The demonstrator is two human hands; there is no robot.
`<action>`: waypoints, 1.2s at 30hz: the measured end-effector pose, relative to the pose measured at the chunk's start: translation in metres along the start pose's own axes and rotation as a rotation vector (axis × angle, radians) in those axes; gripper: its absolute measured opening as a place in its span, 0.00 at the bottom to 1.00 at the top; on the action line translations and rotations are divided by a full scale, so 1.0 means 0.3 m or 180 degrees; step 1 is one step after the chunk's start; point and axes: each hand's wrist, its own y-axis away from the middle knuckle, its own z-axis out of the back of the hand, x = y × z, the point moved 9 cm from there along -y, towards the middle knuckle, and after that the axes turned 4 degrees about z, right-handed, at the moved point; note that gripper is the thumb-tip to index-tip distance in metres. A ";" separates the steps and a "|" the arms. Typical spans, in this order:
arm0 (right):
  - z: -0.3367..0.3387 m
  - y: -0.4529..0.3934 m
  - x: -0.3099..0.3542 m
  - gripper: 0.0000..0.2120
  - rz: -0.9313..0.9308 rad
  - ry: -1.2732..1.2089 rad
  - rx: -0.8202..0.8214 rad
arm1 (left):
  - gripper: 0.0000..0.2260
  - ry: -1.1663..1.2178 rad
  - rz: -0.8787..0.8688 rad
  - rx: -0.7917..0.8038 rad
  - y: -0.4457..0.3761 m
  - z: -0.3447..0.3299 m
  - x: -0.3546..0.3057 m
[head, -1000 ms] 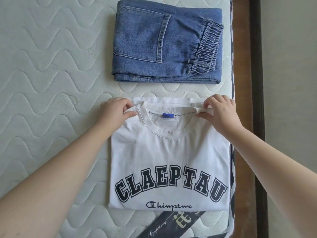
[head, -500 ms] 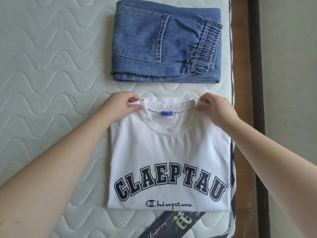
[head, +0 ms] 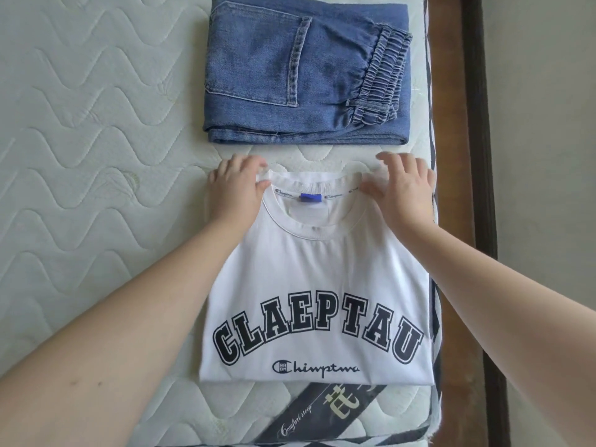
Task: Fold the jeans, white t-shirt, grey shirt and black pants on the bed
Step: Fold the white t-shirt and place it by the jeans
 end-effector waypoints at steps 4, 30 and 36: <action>0.024 0.147 0.079 0.26 0.0344 0.0100 -0.0312 | 0.24 0.0094 -0.0322 -0.0480 0.150 0.041 -0.109; -0.233 0.967 0.044 0.32 0.0171 0.0663 0.0843 | 0.30 -0.0702 -0.0257 0.0586 0.990 -0.210 0.081; -0.205 0.959 -0.025 0.31 0.0070 0.0381 0.0983 | 0.29 -0.0367 -0.0213 0.0816 0.982 -0.188 0.174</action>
